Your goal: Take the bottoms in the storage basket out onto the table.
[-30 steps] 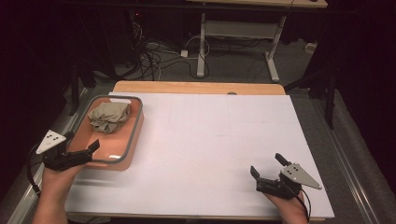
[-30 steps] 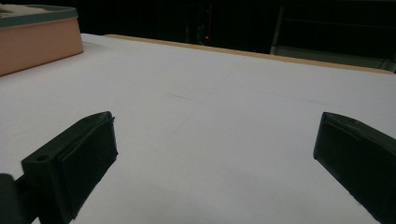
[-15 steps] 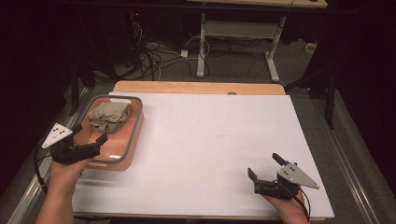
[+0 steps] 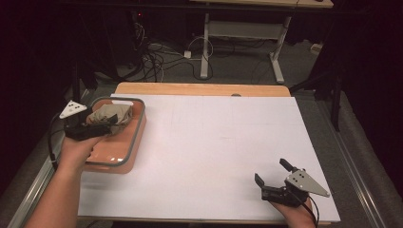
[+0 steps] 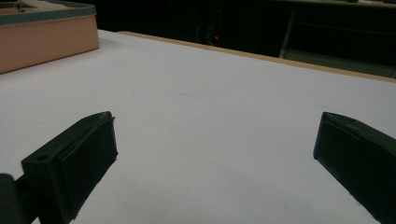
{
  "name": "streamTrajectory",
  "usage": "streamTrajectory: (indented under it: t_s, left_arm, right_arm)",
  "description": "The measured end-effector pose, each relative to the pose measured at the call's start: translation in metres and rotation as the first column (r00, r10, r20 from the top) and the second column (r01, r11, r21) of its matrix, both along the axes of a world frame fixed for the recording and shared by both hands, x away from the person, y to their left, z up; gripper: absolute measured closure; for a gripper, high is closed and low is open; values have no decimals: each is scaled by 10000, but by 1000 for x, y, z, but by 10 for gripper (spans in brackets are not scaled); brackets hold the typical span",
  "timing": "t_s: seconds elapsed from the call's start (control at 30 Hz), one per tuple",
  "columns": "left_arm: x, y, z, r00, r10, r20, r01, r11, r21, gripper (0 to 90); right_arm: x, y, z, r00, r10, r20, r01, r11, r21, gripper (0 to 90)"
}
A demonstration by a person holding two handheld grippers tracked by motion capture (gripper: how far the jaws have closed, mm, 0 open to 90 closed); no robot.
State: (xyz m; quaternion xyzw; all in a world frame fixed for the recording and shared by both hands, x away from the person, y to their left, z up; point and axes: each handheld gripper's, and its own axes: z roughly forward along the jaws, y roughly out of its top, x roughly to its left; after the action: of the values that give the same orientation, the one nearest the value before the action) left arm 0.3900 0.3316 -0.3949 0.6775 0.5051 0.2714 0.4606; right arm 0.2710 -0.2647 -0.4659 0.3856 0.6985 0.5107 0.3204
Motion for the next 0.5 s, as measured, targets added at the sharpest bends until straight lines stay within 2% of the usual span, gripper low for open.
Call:
streamTrajectory:
  t_s: [0.07, 0.17, 0.2, 0.23, 0.33, 0.43, 0.47, 0.5]
  left_arm:
    - [12, 2, 0, 9995, 14, -308, -15, 10000, -53, 0]
    - [28, 4, -1, 9976, 97, -685, -85, 9998, 179, 0]
    - [40, 6, -4, 9946, 189, -1021, -161, 9995, 288, 0]
    - [40, 6, -4, 9946, 189, -1021, -161, 9995, 288, 0]
    - [59, 9, -10, 9860, 460, -1605, -380, 9979, 529, 0]
    - [75, 13, -20, 9700, 724, -2320, -552, 9953, 798, 0]
    - [80, 13, -23, 9631, 810, -2569, -596, 9941, 901, 0]
    - [86, 13, -27, 9518, 924, -2924, -620, 9918, 1116, 2]
  right_arm:
    - [0, 0, 0, 10000, -11, 5, 11, 10000, 9, 3]
    - [0, 1, -1, 10000, -6, -11, 6, 10000, -3, 3]
    - [0, 1, -1, 10000, 1, -10, -1, 10000, -23, 3]
    - [0, 1, -1, 10000, 1, -10, -1, 10000, -23, 3]
    - [1, 2, -1, 10000, 39, -34, -40, 10000, -50, 3]
    - [1, 3, -2, 10000, 38, -55, -39, 10000, -59, 3]
    - [1, 3, -2, 10000, 38, -55, -39, 10000, -59, 3]
    - [1, 3, -2, 10000, 40, -70, -40, 10000, -52, 3]
